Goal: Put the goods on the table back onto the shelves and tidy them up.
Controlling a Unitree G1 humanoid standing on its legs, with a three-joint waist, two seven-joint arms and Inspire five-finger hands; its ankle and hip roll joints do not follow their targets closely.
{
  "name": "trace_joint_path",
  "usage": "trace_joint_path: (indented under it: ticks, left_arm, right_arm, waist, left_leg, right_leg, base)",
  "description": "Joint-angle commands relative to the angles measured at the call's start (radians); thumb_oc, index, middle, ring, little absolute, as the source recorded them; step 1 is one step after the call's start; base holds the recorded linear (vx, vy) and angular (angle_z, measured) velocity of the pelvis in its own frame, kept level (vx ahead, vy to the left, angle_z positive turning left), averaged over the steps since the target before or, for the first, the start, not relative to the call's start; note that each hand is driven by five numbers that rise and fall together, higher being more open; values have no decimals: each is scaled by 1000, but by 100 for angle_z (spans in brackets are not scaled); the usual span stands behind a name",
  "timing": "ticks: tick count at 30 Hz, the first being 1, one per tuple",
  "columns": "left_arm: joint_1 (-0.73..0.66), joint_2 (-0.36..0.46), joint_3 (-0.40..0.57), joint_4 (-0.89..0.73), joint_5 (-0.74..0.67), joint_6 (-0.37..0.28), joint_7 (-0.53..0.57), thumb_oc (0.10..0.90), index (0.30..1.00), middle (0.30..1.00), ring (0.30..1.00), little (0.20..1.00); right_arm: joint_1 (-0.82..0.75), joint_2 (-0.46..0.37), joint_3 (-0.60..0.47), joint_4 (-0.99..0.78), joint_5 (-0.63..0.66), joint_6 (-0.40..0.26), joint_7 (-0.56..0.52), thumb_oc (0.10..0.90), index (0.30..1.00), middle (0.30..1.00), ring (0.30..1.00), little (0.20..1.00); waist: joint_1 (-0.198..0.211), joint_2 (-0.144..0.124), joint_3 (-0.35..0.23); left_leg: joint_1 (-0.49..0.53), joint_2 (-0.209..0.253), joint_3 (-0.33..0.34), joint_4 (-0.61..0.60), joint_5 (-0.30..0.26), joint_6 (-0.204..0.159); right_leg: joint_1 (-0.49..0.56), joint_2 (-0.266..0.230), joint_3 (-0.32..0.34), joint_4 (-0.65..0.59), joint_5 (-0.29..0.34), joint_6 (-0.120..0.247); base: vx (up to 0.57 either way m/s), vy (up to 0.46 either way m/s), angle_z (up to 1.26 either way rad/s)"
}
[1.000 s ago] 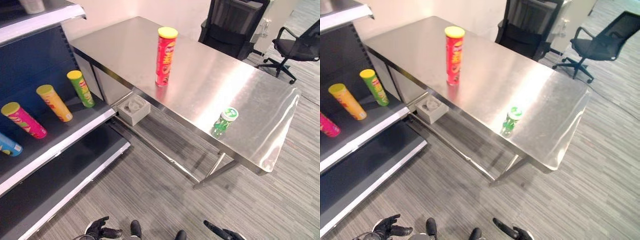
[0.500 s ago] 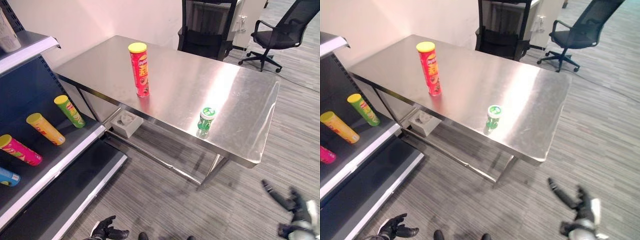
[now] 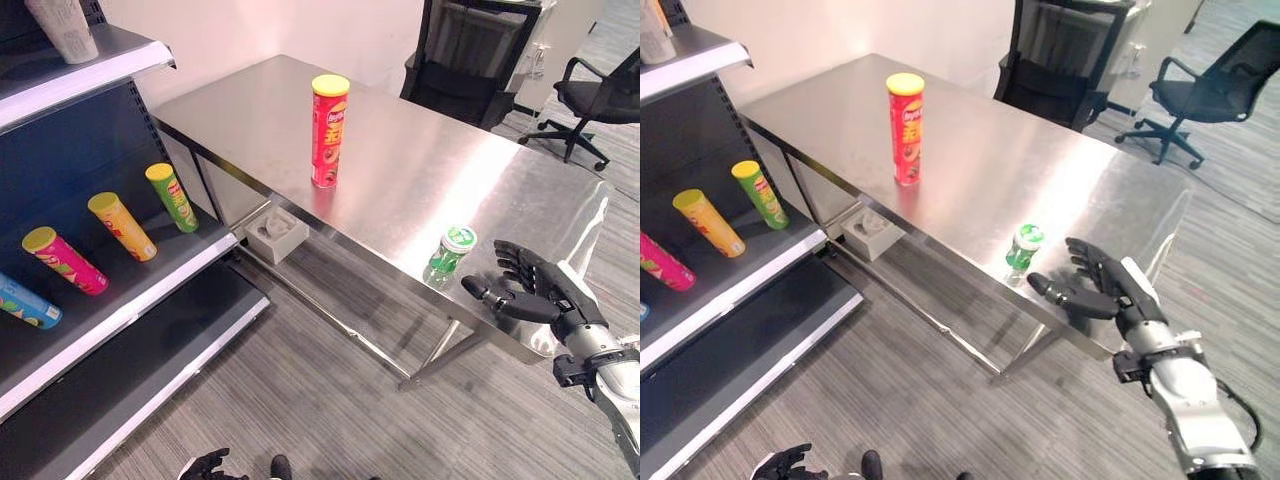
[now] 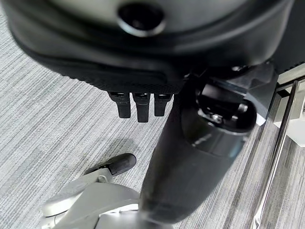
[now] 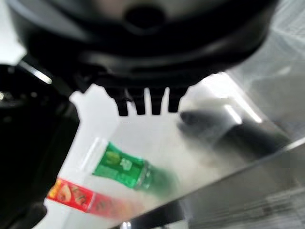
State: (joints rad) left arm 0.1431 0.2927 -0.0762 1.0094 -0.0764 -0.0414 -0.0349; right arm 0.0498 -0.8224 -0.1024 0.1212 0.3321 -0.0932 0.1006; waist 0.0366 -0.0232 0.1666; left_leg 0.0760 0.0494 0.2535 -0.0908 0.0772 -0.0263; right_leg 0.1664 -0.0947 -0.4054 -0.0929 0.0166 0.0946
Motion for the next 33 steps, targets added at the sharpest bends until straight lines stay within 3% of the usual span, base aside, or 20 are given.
trace_joint_path:
  ticks: [1, 12, 22, 31, 32, 33]
  left_arm:
    - [-45, 22, -9, 38, 11, -35, 2, 800, 900, 900, 900, 900]
    - [-31, 19, -28, 20, 37, -32, 35, 800, 900, 900, 900, 900]
    - [-20, 30, -34, -6, 40, -31, 41, 800, 900, 900, 900, 900]
    - [-4, 31, -31, -26, 42, -31, 60, 800, 900, 900, 900, 900]
    - [-4, 30, -31, -26, 42, -30, 62, 800, 900, 900, 900, 900]
    - [-4, 30, -31, -26, 42, -30, 63, 800, 900, 900, 900, 900]
  right_arm:
    - [-110, -71, -88, -34, -82, -81, -90, 800, 900, 900, 900, 900]
    - [-164, -42, -76, -10, -304, -60, -256, 800, 900, 900, 900, 900]
    - [-207, -29, -12, -8, -346, -45, -270, 800, 900, 900, 900, 900]
    - [-249, -43, 50, 44, -480, -12, -313, 800, 900, 900, 900, 900]
    - [-254, -42, 59, 47, -502, -5, -322, 527, 491, 491, 491, 491]
    - [-255, -42, 60, 48, -503, -5, -322, 400, 300, 300, 300, 300]
  waist:
    - [16, -17, -41]
    - [38, -13, -41]
    - [54, -13, -36]
    - [73, -16, -30]
    - [75, -17, -29]
    - [74, -17, -29]
  left_leg:
    - [10, -15, -43, 4, -82, -17]
    - [16, -24, -65, 4, -91, -9]
    - [13, -31, -82, 4, -90, -9]
    - [16, -31, -89, 4, -91, -10]
    - [17, -30, -90, 4, -92, -10]
    - [18, -30, -90, 4, -92, -10]
  right_leg:
    - [-24, 4, 42, 8, 2, 44]
    - [-7, 1, 24, 10, -9, 42]
    - [-1, -2, 13, 10, -14, 40]
    - [4, -2, 2, 8, -15, 41]
    - [6, -2, -1, 8, -17, 41]
    - [7, -2, -1, 8, -17, 41]
  base:
    - [38, 6, 7]
    - [24, 2, 9]
    - [11, -1, 1]
    - [13, -3, 5]
    - [0, 0, 0]
    - [0, 0, 0]
